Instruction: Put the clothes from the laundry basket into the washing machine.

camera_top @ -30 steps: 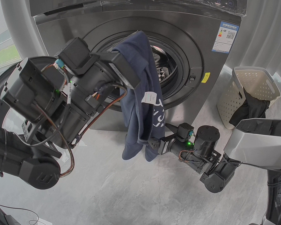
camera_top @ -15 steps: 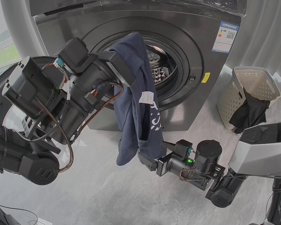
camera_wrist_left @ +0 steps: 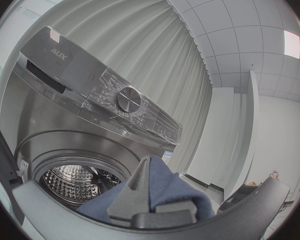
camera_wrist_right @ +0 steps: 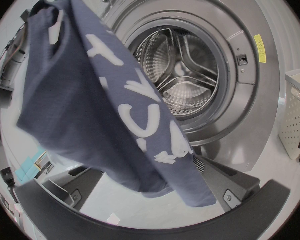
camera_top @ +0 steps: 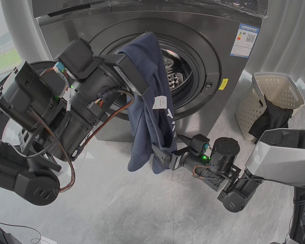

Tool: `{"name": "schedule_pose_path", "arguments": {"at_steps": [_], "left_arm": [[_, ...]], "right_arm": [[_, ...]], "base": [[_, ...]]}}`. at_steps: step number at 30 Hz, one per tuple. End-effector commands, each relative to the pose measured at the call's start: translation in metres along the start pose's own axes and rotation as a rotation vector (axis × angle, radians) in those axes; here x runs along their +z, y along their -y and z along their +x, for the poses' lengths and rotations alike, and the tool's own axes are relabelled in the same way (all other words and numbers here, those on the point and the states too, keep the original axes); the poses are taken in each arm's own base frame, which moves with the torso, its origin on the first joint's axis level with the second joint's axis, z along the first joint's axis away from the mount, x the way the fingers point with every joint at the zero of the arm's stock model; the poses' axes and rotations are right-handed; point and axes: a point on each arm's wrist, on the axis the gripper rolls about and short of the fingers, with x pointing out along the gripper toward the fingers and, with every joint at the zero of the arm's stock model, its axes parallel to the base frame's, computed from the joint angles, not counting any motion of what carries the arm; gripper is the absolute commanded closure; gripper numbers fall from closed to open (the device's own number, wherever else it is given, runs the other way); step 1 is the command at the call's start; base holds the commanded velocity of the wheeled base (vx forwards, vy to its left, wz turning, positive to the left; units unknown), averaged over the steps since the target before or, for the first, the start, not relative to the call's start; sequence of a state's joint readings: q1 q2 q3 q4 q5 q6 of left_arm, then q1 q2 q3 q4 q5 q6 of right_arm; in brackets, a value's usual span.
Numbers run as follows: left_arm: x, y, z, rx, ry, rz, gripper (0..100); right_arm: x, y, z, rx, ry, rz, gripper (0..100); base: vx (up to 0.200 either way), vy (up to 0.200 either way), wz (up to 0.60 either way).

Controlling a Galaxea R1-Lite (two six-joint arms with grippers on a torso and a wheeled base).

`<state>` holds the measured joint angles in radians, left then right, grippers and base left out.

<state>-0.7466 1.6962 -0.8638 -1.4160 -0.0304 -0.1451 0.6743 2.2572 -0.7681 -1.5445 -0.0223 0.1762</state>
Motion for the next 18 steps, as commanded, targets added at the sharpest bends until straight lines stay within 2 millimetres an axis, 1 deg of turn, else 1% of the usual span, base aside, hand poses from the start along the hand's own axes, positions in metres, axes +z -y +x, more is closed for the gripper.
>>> {"name": "schedule_pose_path", "arguments": {"at_steps": [1, 5, 9, 10, 13, 18], "left_arm": [[0.009, 0.007, -0.007, -0.016, 0.010, -0.011, 100], [0.009, 0.007, -0.007, -0.018, 0.011, -0.009, 100], [0.008, 0.011, -0.007, -0.030, 0.008, -0.018, 100], [0.008, 0.011, -0.007, -0.030, 0.008, -0.018, 100], [0.008, 0.013, -0.007, -0.036, 0.007, -0.022, 100], [0.008, 0.013, -0.007, -0.038, 0.007, -0.022, 100]], "right_arm": [[-0.005, 0.019, 0.014, -0.041, 0.024, -0.004, 0], [-0.005, 0.019, 0.017, -0.037, 0.030, -0.004, 0], [-0.010, 0.017, 0.027, -0.024, 0.046, -0.005, 0], [-0.010, 0.017, 0.027, -0.024, 0.046, -0.005, 0], [-0.018, 0.015, 0.035, -0.007, 0.046, -0.008, 0], [-0.028, 0.013, 0.040, 0.031, 0.032, -0.009, 0]], "base": [[0.000, 0.000, 0.00], [0.000, 0.000, 0.00], [0.000, 0.000, 0.00], [0.000, 0.000, 0.00], [0.000, 0.000, 0.00], [0.000, 0.000, 0.00]]}}
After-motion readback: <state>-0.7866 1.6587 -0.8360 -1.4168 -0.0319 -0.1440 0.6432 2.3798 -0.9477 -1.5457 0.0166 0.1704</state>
